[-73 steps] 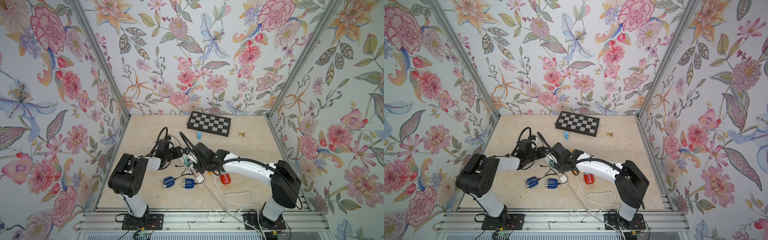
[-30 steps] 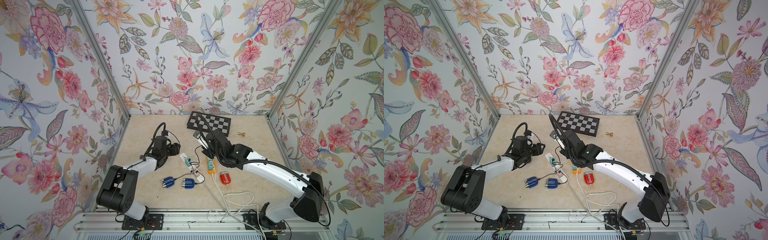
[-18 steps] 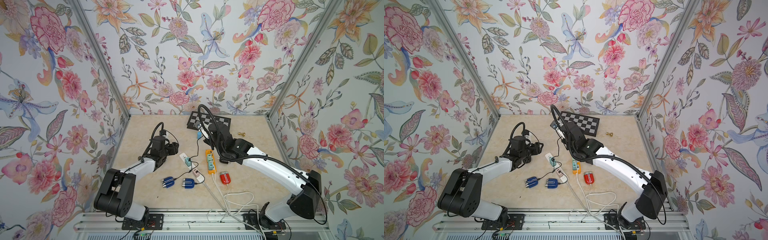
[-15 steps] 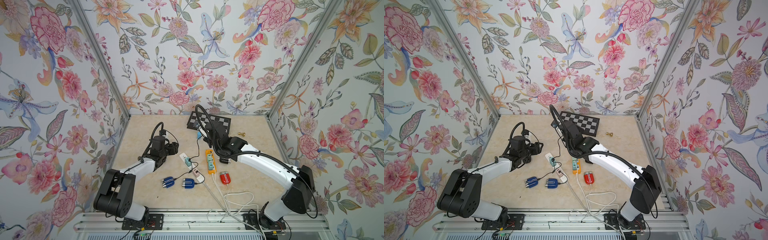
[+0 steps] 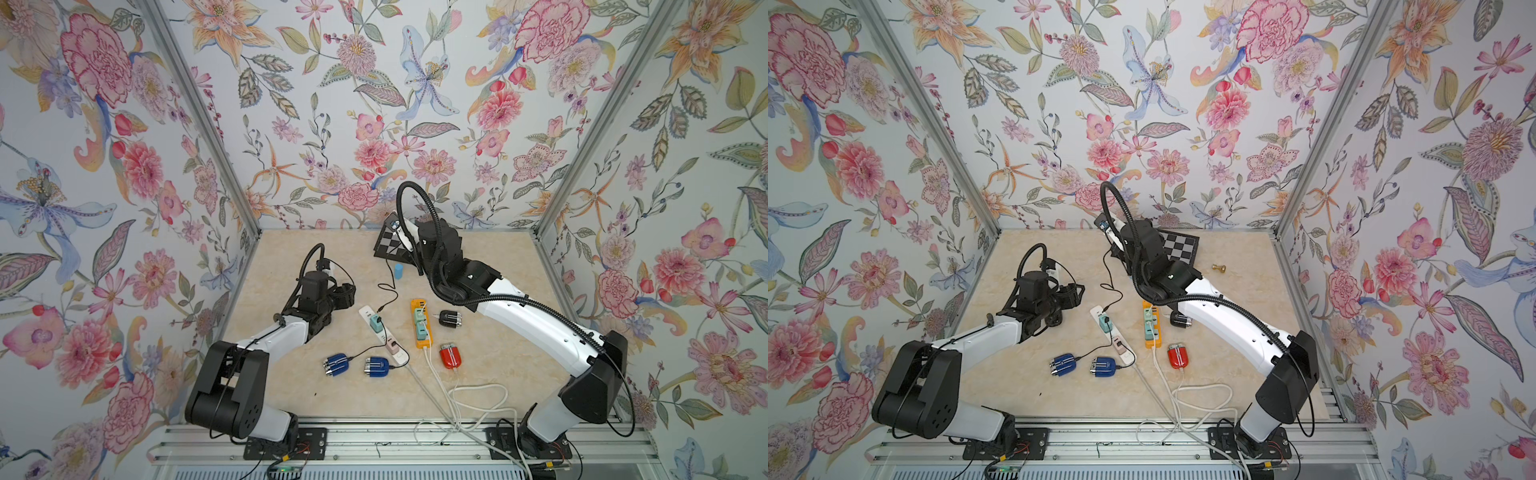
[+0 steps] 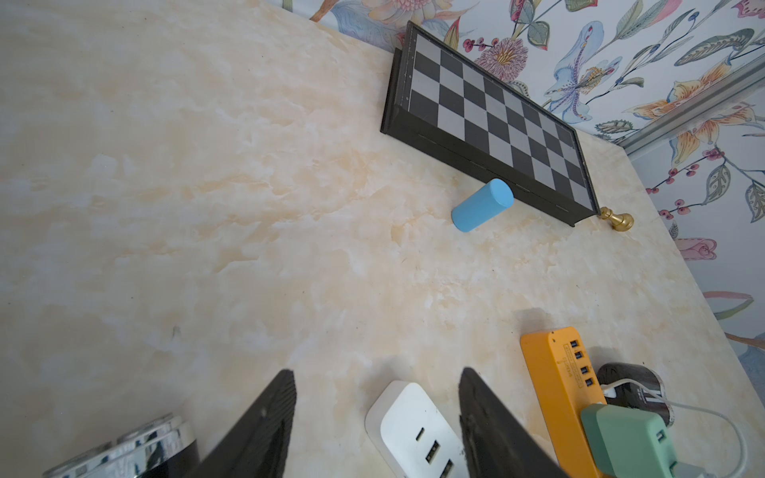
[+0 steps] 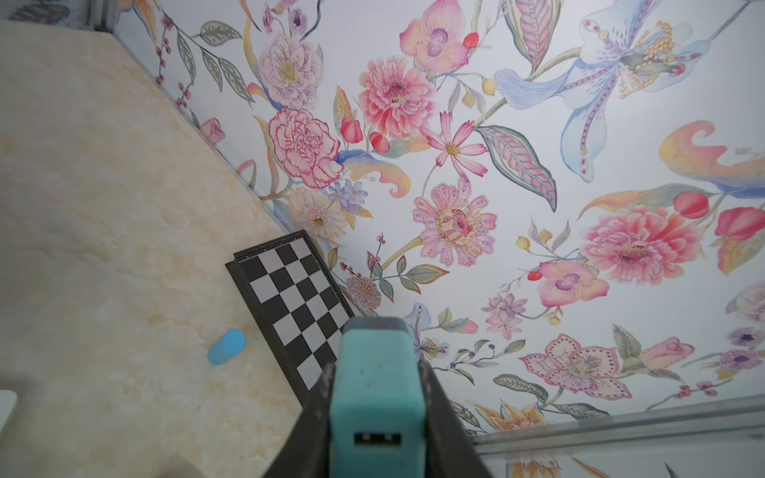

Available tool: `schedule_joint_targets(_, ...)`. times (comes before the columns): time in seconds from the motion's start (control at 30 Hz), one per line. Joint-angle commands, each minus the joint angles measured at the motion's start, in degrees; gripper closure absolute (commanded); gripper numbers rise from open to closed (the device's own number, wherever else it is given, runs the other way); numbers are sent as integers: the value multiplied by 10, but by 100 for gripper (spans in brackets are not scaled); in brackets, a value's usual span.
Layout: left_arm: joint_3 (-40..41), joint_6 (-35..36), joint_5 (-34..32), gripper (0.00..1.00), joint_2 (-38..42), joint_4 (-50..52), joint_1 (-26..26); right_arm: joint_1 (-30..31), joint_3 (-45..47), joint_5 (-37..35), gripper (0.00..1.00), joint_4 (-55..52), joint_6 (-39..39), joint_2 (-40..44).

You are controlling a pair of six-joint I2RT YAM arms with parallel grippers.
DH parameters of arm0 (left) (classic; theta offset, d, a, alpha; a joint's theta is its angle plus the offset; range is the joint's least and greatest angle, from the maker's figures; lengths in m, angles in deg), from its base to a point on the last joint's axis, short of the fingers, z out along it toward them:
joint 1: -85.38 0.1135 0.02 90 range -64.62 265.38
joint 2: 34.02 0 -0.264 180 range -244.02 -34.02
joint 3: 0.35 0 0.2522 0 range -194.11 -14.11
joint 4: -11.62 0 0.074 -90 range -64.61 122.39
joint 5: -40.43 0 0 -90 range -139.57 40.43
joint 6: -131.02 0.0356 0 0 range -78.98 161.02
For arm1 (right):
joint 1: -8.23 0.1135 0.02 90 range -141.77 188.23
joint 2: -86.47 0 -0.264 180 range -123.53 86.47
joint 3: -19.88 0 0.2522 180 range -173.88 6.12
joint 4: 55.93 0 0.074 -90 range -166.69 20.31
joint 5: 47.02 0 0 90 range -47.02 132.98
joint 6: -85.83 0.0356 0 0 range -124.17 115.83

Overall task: Unplug the electric shaver
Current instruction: Place the plug at the center of the board.

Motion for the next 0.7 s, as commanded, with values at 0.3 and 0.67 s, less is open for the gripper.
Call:
schedule_joint_targets(0.3,16,-10,-77,34,86,32,51,4,-116,208,94,-8,127,-116)
schedule_joint_targets(0.67,20,-3,-74,33,134,78,158,-24,-199,415,94,-28,331,-296)
